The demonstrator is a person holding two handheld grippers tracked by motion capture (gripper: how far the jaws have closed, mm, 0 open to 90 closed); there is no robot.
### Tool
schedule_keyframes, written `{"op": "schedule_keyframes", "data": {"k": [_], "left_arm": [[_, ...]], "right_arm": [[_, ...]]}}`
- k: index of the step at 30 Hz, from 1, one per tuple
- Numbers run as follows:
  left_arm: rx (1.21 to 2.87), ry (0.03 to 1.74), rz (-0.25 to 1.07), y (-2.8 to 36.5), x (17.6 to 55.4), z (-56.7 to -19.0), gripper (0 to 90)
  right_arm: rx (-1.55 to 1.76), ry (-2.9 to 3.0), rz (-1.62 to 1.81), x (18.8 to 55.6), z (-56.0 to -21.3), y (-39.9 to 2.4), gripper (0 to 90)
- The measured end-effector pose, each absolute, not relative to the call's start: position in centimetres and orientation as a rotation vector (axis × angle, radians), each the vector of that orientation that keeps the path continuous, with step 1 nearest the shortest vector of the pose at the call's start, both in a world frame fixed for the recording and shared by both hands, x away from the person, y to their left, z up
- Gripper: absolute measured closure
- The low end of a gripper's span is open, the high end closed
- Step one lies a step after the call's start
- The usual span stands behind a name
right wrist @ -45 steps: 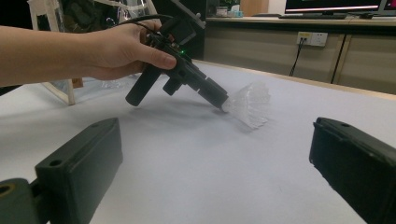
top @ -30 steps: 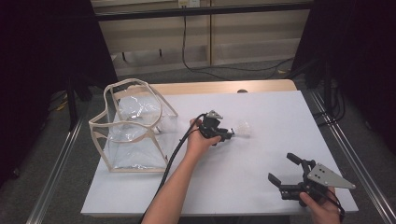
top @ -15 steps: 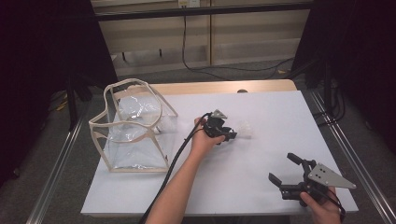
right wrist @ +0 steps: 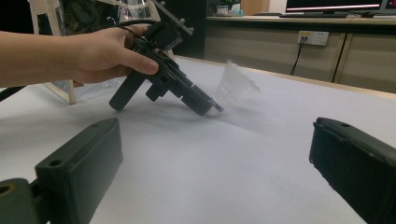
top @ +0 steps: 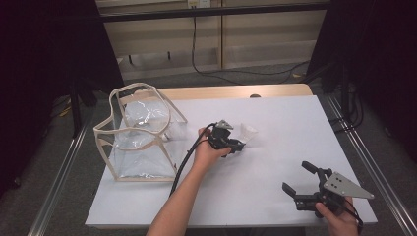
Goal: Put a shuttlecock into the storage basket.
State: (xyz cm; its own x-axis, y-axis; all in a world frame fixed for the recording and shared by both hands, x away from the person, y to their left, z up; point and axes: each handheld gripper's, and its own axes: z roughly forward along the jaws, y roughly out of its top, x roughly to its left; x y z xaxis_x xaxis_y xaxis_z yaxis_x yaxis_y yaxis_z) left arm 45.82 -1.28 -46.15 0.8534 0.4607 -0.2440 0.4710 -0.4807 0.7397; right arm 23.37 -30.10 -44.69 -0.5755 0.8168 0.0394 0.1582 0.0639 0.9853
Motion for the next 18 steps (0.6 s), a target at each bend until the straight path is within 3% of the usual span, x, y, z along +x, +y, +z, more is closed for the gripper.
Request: {"op": "schedule_keyframes", "data": {"k": [18], "left_arm": [[2.101,0.727,0.042,-3.0,46.4,-46.1,49.4]], "right_arm": [[0.979,1.794,1.554,23.4,-44.7,-30.2,2.4]]}}
